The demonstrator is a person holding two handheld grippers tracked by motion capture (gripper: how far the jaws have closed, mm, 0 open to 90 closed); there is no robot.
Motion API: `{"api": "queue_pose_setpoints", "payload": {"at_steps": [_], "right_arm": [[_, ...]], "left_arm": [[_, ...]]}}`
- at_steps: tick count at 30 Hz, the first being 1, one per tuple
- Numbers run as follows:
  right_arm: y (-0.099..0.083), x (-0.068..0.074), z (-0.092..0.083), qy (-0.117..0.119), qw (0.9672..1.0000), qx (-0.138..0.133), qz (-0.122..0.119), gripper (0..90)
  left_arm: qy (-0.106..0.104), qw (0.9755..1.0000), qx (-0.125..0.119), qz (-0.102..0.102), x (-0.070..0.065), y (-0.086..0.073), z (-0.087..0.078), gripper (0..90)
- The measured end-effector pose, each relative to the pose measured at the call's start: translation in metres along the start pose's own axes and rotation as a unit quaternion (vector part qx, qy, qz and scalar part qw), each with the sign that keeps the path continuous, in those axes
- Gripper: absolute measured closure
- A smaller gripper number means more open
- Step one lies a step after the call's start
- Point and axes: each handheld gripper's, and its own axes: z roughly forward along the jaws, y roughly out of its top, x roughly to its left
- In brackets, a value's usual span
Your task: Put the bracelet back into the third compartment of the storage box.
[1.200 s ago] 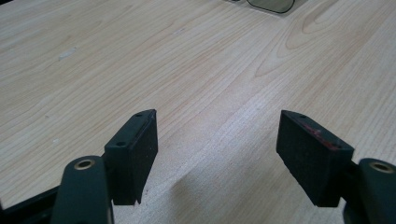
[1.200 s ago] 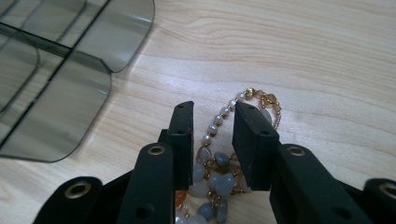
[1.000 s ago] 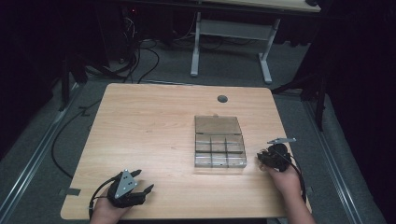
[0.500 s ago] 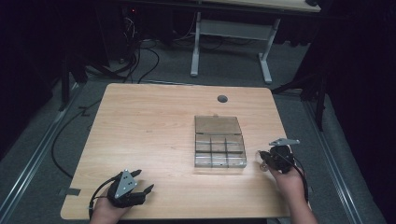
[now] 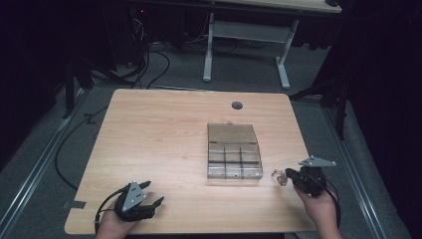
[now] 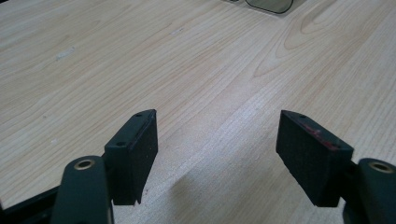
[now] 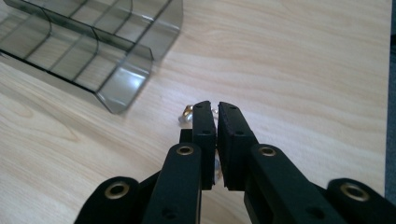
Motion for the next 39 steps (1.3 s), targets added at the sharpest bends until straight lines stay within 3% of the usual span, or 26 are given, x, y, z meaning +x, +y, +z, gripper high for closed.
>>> {"api": "queue_pose_setpoints", "payload": {"at_steps": [15, 39], "right_arm": [[-0.032, -0.001, 0.009, 0.000, 0.9991, 0.041, 0.008, 85.7], [-0.028, 0.004, 0.006, 0.009, 0.9984, 0.056, 0.004, 75.8]], "left_arm": [[0.001, 1.0000, -0.001, -0.001, 0.000, 0.000, 0.000, 30.1], [0.001, 1.0000, -0.002, 0.000, 0.000, 0.000, 0.000, 30.0]]}}
